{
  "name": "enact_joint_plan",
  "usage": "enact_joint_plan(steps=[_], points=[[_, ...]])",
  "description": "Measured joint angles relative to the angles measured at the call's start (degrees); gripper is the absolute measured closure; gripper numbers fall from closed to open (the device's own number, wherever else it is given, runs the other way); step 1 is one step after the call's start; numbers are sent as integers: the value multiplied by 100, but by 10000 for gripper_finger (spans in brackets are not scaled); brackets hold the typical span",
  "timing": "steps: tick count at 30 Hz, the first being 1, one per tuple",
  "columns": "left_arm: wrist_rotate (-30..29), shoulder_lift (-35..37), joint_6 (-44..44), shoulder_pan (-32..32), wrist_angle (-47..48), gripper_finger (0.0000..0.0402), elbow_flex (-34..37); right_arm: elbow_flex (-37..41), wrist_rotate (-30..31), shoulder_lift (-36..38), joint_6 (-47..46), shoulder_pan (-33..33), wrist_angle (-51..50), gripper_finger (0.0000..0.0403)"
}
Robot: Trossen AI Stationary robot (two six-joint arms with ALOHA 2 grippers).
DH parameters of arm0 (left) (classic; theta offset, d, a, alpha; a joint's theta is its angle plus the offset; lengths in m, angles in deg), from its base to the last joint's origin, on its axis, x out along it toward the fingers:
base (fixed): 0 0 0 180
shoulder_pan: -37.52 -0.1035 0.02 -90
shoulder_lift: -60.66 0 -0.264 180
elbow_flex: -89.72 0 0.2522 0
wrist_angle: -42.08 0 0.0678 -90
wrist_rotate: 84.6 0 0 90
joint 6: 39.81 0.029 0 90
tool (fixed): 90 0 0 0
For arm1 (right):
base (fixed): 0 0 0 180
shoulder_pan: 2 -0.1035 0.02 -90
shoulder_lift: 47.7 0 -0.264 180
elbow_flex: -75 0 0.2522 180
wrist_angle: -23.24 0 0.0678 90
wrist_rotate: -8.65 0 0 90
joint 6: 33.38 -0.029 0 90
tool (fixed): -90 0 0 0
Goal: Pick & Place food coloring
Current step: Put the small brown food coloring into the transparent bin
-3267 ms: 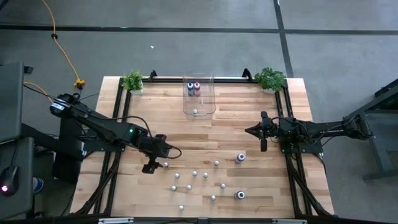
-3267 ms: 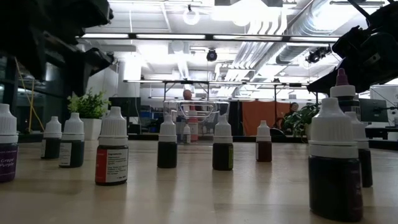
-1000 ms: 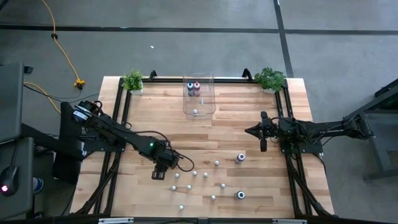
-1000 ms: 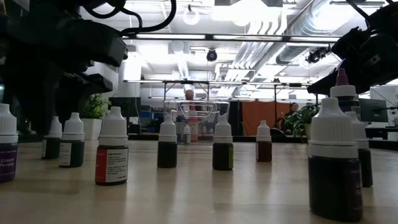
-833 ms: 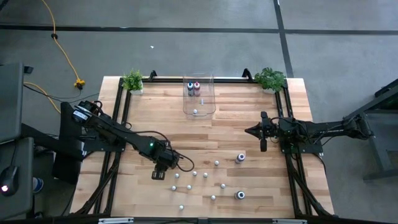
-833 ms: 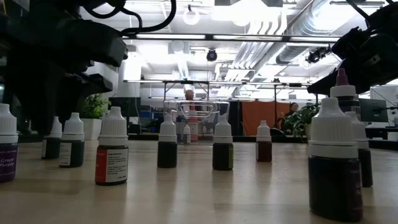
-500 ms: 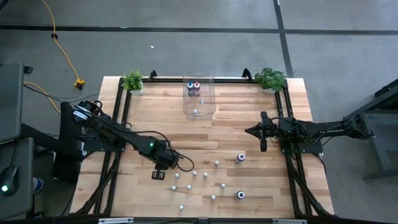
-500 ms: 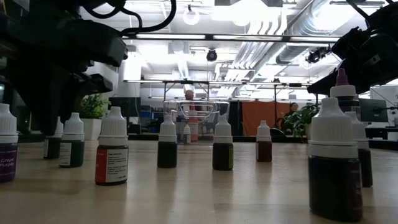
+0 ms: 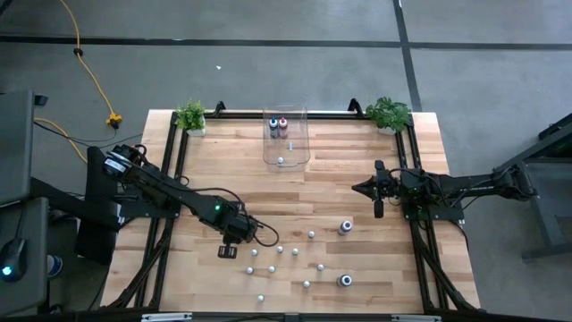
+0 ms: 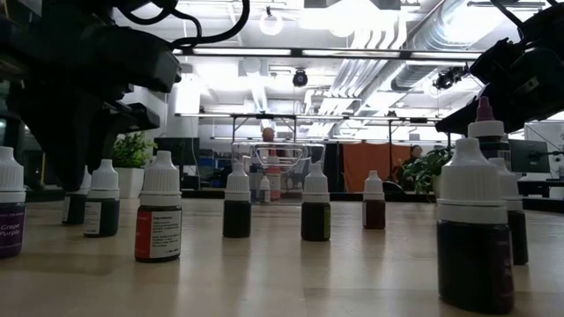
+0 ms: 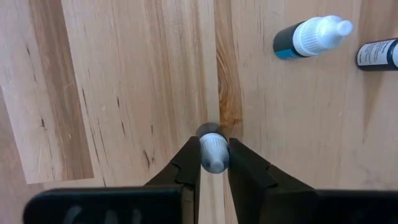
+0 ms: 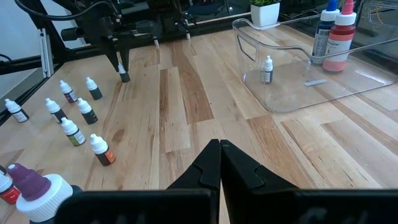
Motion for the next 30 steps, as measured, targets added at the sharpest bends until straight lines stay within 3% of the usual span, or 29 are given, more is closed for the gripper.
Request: enact_joint_plan(steps=[12,30], points=[[-2,-15,0,-2,52,355,-270,-2,-1,2,0,0,0,402],[-355,-11,290,-2,669,355,-1786,0,0,2,0,-1,0,402]])
